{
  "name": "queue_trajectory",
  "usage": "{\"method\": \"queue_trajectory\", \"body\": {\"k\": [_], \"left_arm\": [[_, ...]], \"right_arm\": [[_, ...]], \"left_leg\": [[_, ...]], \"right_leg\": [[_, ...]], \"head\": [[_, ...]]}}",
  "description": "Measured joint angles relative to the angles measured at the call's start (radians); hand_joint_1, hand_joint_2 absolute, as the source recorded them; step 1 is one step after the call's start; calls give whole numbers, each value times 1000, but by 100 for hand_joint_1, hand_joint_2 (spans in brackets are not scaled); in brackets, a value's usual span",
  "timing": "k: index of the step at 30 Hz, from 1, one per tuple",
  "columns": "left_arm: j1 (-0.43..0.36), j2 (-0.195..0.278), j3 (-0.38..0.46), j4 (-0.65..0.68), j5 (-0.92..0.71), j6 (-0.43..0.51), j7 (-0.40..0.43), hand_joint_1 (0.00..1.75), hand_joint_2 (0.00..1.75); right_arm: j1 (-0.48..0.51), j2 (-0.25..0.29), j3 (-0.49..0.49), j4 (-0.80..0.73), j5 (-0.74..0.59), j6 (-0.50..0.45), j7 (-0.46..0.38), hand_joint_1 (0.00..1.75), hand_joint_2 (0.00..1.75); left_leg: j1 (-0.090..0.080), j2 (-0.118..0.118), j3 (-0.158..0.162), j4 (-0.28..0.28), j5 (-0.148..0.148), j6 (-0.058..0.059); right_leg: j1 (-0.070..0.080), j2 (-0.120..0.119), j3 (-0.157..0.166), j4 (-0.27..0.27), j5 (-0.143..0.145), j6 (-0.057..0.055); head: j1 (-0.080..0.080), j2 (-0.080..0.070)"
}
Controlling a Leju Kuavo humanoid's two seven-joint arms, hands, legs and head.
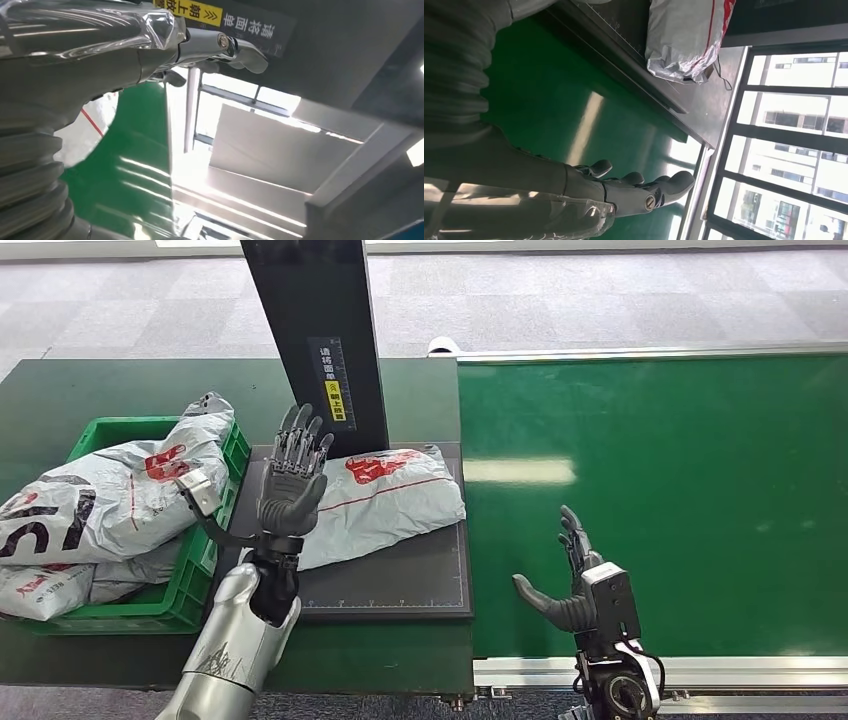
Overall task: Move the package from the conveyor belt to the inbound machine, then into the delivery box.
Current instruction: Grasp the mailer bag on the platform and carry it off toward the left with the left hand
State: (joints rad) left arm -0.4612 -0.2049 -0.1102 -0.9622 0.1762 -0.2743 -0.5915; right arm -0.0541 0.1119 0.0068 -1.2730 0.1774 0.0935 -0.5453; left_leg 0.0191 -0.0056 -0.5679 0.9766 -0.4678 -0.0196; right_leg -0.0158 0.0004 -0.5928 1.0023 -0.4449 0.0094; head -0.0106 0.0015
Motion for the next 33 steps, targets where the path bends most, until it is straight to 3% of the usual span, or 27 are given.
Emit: {"method": "queue_trajectory", "body": {"k": [3, 5, 7, 9, 11, 13, 20, 25, 28, 29, 30, 33], "left_arm": [[-21, 17, -51, 20, -245, 239, -8, 0, 175], [-45, 28, -106, 44, -504, 464, 63, 0, 175], [-81, 37, -187, 92, -845, 668, 242, 0, 175], [-120, 43, -281, 163, -1156, 726, 455, 0, 175], [-144, 45, -351, 237, -1346, 692, 592, 0, 175], [-155, 46, -382, 294, -1436, 658, 644, 0, 175], [-174, 53, -389, 394, -1505, 582, 672, 0, 175], [-237, 53, -314, 456, -1411, 306, 677, 0, 175], [-271, 51, -260, 497, -1373, 206, 677, 3, 175], [-278, 50, -244, 508, -1362, 191, 678, 13, 175], [-282, 49, -229, 518, -1353, 180, 678, 33, 175], [-287, 45, -201, 535, -1353, 171, 678, 127, 175]], "right_arm": [[2, -2, 1, 0, -1, -4, 0, 0, 175], [6, -2, 1, -4, 0, -6, 2, 0, 175], [11, -3, 0, -10, 4, -5, 5, 0, 175], [13, -2, 0, -12, 15, 3, 8, 0, 175], [13, 1, 0, -12, 28, 13, 9, 0, 175], [13, 3, -1, -11, 39, 18, 8, 0, 175], [13, 5, -4, -7, 49, 25, 6, 0, 175], [-4, 10, -4, 17, 66, 32, 4, 0, 175], [-15, 14, -4, 35, 70, 31, 3, 0, 175], [-16, 15, -4, 38, 71, 31, 3, 0, 175], [-17, 16, -4, 40, 71, 31, 3, 0, 175], [-19, 19, -4, 46, 64, 32, 6, 0, 175]], "left_leg": [[0, 0, 0, 0, 0, 0], [0, 0, 0, 0, 0, 0], [0, 0, 0, 1, 0, 0], [0, 0, 0, 1, 0, 0], [0, 2, 0, 0, 0, 0], [0, 3, 0, 1, 0, 0], [0, 1, 0, 0, 0, 0], [0, 0, 2, 0, -1, 0], [0, 0, 8, -1, -2, 1], [0, 0, 9, -1, -2, 1], [0, 0, 11, -1, -2, 1], [0, 0, 14, -1, -2, 0]], "right_leg": [[0, 0, 0, 0, 0, 0], [0, 0, 0, 0, 0, 0], [0, 0, 0, 0, 0, 0], [0, 0, 0, 0, 0, 0], [0, 1, 0, 0, 0, 0], [0, 2, 0, 0, 0, 0], [0, 2, -1, 0, 0, 0], [0, 0, 5, 0, 0, 0], [0, 0, 11, 0, -1, 0], [0, 0, 12, 0, -1, 0], [0, 0, 14, 0, -1, 0], [0, 0, 16, 0, -1, 0]], "head": [[0, 0], [0, 0], [0, 0], [0, 0], [0, 0], [0, 0], [0, 0], [0, 0], [0, 0], [0, 0], [0, 0], [0, 0]]}}
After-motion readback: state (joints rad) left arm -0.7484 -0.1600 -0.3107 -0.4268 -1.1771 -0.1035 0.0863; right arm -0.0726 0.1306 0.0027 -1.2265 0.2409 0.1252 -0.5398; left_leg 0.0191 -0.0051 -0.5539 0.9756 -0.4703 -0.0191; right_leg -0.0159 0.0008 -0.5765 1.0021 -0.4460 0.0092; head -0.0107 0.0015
